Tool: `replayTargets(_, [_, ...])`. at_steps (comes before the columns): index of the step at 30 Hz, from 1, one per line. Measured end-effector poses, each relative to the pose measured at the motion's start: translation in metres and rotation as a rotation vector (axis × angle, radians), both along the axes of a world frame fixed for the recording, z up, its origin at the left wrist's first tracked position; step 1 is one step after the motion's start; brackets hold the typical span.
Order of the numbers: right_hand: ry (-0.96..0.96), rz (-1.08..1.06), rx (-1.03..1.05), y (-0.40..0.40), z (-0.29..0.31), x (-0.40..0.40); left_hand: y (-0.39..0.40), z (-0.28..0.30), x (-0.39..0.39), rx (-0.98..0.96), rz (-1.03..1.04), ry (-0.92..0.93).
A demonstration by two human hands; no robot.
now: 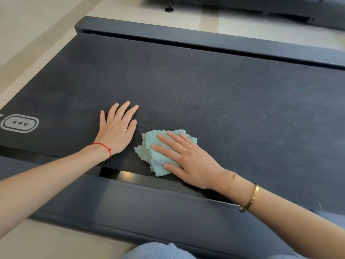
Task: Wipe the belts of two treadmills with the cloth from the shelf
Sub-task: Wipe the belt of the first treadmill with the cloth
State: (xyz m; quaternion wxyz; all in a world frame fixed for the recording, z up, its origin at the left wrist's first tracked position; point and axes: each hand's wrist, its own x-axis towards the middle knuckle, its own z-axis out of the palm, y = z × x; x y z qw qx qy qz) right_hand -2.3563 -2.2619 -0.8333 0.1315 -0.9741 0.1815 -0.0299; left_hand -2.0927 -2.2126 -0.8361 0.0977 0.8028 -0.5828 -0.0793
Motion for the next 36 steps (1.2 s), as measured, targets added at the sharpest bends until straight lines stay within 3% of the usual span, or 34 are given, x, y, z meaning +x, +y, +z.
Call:
replayTargets(7, [0.043,-0.380,-0.019,-0.034,0.004,0.026,0.015,0.000,0.037,-0.013,0.013,-0.011])
replayTargets(10, [0.027,-0.325,-0.031,-0.012,0.002,0.034,0.019,-0.006,0.044,-0.035,-0.008,-0.019])
replayTargets(14, [0.007,-0.071,-0.052,0.011,0.002,0.057,0.020,-0.012,0.044,-0.065,-0.001,-0.036])
replayTargets(17, [0.051,0.037,-0.080,-0.015,0.004,0.059,0.020,-0.012,0.043,-0.072,0.001,-0.041])
replayTargets(21, [0.024,-0.254,-0.054,-0.089,0.001,0.063,0.022,-0.012,0.041,-0.090,0.002,-0.060])
replayTargets(24, [0.011,-0.462,-0.047,-0.102,-0.003,0.080,0.021,-0.012,0.039,-0.088,0.012,-0.080])
replayTargets(31, [-0.022,-0.127,-0.066,-0.013,0.000,0.070,0.022,-0.013,0.039,-0.092,0.008,-0.089])
replayTargets(36, [-0.026,-0.045,-0.032,-0.003,0.000,0.059,0.022,-0.011,0.038,-0.099,0.013,-0.067])
